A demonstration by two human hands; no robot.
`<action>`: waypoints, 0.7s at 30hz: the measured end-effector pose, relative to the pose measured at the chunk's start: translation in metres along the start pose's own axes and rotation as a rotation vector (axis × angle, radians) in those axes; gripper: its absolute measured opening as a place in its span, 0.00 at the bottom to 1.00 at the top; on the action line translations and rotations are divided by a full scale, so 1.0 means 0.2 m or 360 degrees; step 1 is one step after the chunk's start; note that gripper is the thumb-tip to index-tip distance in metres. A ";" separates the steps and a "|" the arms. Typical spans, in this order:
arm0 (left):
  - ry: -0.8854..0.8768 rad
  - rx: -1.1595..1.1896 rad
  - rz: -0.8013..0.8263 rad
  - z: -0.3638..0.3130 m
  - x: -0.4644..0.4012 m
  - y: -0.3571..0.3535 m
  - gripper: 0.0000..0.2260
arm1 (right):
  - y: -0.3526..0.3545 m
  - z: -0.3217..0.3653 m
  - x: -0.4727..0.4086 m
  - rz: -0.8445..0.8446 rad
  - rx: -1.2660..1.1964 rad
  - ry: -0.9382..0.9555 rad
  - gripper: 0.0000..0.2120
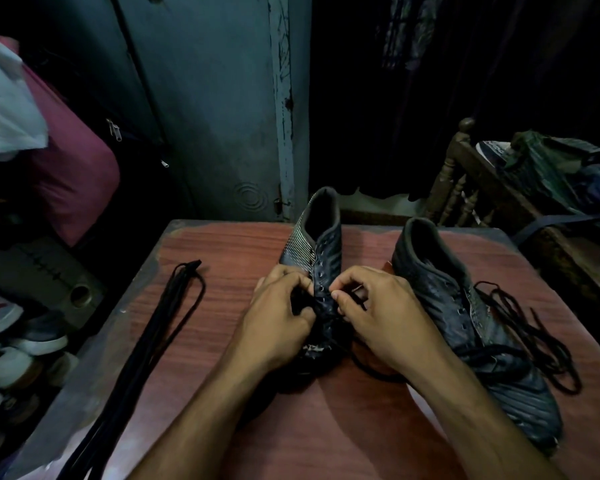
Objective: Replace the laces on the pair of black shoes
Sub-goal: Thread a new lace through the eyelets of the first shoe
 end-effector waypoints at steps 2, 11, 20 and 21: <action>-0.0011 -0.0043 -0.0004 -0.01 0.00 0.00 0.13 | 0.00 0.01 0.00 0.0009 0.0092 0.0059 0.04; 0.0067 0.0038 -0.0105 -0.02 0.02 0.01 0.15 | -0.02 0.01 0.00 -0.0081 0.0153 0.0095 0.07; 0.0067 0.0016 -0.0150 -0.04 0.02 0.02 0.14 | -0.01 0.05 0.03 -0.0132 0.0091 0.0105 0.22; 0.0058 0.0022 -0.0154 -0.05 0.02 0.02 0.14 | 0.00 0.05 0.04 -0.0127 0.0089 0.0101 0.24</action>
Point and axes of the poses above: each hand's wrist, its own x-axis away from the middle knuckle, its own y-axis out of the back of the hand, z = x × y, the point moved 5 cm from there along -x, towards the middle knuckle, and after that the axes turned 11 degrees about -y, right-handed, at the moved point
